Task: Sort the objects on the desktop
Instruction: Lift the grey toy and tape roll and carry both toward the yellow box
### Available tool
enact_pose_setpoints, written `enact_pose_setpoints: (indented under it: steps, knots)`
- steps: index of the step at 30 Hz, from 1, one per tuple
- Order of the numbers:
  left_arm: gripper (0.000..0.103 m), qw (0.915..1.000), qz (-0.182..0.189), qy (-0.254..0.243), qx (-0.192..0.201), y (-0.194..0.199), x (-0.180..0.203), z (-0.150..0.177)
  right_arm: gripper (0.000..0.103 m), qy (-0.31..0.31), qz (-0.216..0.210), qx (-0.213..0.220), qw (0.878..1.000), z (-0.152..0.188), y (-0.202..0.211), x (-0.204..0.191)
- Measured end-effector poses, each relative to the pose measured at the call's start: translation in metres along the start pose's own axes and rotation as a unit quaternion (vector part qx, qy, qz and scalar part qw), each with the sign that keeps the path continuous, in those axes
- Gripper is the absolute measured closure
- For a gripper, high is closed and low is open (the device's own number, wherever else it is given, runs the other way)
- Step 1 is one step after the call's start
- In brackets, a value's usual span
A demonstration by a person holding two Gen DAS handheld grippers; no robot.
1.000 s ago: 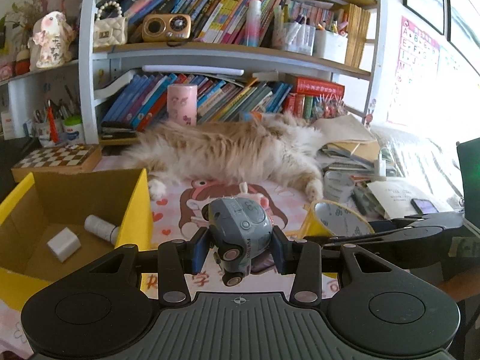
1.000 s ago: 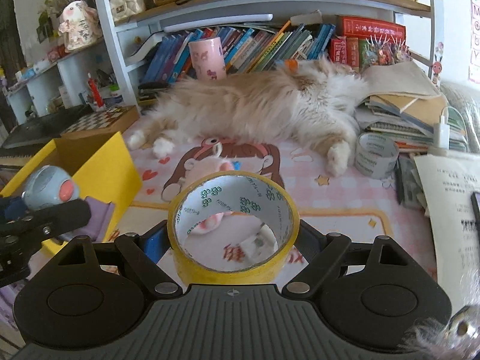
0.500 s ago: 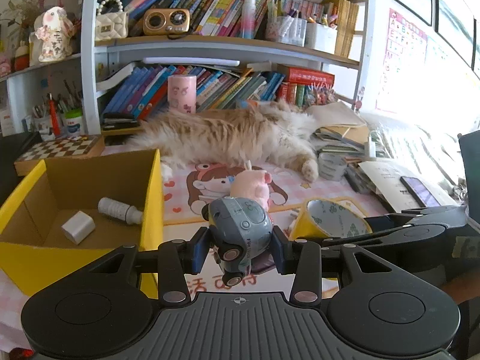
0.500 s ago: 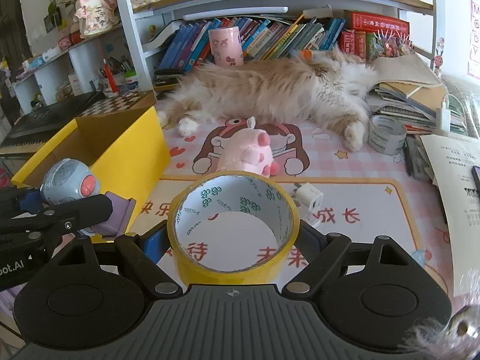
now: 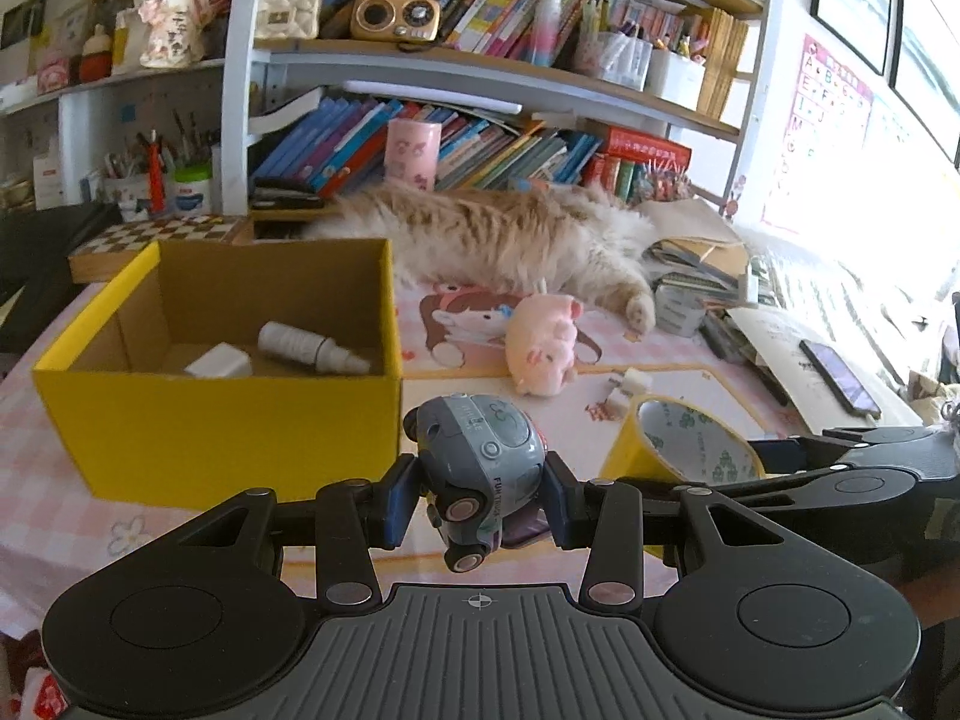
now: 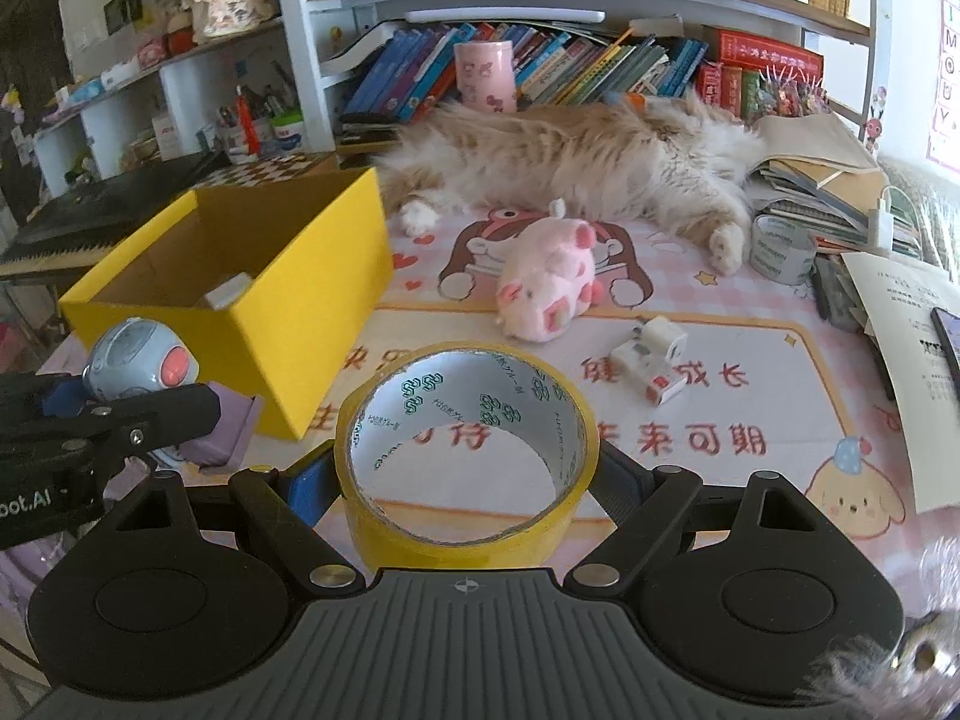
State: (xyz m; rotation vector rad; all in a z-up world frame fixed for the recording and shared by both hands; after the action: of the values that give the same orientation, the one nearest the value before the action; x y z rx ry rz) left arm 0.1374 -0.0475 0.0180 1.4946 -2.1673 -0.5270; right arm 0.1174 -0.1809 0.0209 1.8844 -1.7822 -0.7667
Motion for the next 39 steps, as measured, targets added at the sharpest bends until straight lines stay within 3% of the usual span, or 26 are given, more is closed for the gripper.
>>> enact_pose_setpoints:
  steps: [20,39]
  knots:
    - [0.061,0.9998,0.005,-0.013,-0.017,0.054,-0.036,0.042,0.019,-0.028,-0.002,-0.019,0.999,0.052,0.027,-0.063]
    - [0.061,0.9997,0.0,0.022,-0.01,0.075,-0.05,0.059,0.019,0.022,-0.025,-0.031,0.999,0.064,0.035,-0.097]
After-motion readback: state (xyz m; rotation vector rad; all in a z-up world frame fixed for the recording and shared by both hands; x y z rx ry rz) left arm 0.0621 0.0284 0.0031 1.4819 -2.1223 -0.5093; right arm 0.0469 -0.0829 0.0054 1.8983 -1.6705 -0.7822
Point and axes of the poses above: each gripper's, at about its wrist camera, not at the fingertips, and y roughly against the way its jaws point, x to its right, z to its underside, the point moved 6 cm from there along -y, roughly the way its jaws point, and after that the axes turned 1 degree about x, right-handed, at the moved point
